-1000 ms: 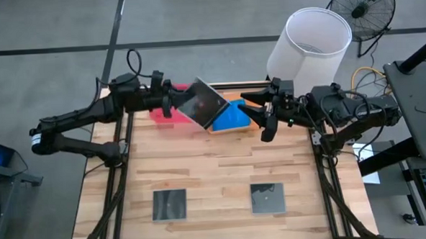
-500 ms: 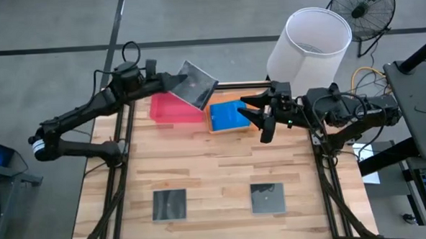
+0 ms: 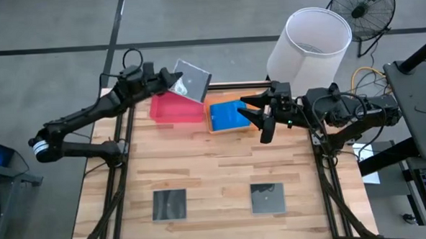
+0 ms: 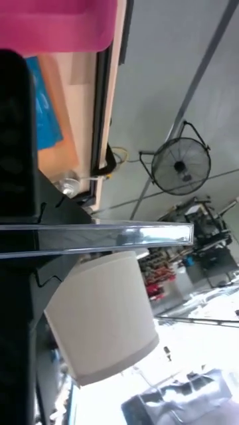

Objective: Pick & place jewel cases by type
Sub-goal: Put the top black CD case into the pink bin

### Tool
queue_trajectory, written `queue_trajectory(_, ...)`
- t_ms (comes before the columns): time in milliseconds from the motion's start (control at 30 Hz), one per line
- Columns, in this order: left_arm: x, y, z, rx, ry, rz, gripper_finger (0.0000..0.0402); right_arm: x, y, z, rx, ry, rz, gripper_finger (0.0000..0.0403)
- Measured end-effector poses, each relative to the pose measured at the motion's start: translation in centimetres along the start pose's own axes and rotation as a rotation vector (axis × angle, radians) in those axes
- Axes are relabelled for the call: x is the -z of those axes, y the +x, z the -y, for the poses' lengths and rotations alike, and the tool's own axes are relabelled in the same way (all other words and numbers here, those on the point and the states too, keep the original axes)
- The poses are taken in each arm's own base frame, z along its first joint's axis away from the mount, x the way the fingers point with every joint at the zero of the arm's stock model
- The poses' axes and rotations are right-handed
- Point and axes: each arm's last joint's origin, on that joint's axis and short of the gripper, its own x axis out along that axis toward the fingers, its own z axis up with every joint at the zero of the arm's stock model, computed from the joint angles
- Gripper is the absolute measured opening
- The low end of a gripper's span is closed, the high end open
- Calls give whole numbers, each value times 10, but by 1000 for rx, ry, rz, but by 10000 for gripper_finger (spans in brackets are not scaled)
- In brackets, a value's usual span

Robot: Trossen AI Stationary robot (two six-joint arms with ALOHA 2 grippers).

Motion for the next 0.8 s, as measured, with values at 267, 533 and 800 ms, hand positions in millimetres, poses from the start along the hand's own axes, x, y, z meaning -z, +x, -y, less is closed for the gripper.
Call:
queue_trajectory(267,-2,-1,5,79,170,20,0,0,0,0,0,-27,-1,198)
queue_trajectory(533,-11,-8,33,245,509,-16,0,0,0,0,0,-48,-2,198)
queue_trajectory(800,-13,-12,44,373,787,-44,0,0,0,0,0,-78,-2,194)
